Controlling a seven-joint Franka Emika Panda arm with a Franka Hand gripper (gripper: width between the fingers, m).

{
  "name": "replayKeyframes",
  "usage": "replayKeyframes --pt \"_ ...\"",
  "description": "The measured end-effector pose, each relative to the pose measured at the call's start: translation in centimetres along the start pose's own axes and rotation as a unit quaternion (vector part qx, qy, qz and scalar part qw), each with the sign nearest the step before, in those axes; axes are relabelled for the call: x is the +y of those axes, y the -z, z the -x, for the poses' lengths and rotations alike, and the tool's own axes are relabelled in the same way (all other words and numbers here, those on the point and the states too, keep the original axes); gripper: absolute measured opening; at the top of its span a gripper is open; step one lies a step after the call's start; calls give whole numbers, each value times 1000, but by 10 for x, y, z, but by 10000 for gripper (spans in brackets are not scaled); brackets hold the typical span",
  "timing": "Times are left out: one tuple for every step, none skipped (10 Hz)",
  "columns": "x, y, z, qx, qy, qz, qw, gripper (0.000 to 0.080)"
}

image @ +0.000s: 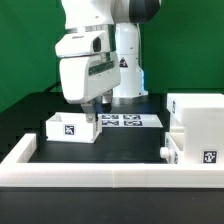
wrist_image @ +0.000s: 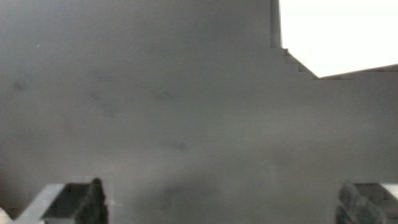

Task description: Assemble drawer

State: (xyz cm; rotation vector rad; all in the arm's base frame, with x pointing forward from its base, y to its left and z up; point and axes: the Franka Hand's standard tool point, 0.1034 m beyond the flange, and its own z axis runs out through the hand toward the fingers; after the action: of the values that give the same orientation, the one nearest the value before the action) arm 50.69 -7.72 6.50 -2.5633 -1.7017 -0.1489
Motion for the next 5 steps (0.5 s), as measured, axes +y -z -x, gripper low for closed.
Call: replayKeyframes --pt "0 0 0 3 -60 -1 998 649" --pt "-3 1 9 7 -117 10 993 649" --pt "-13 1 19 9 -178 17 984 649" --pt "-20 1 25 8 -214 19 977 649" --pt "-26 1 33 10 -253 25 967 649"
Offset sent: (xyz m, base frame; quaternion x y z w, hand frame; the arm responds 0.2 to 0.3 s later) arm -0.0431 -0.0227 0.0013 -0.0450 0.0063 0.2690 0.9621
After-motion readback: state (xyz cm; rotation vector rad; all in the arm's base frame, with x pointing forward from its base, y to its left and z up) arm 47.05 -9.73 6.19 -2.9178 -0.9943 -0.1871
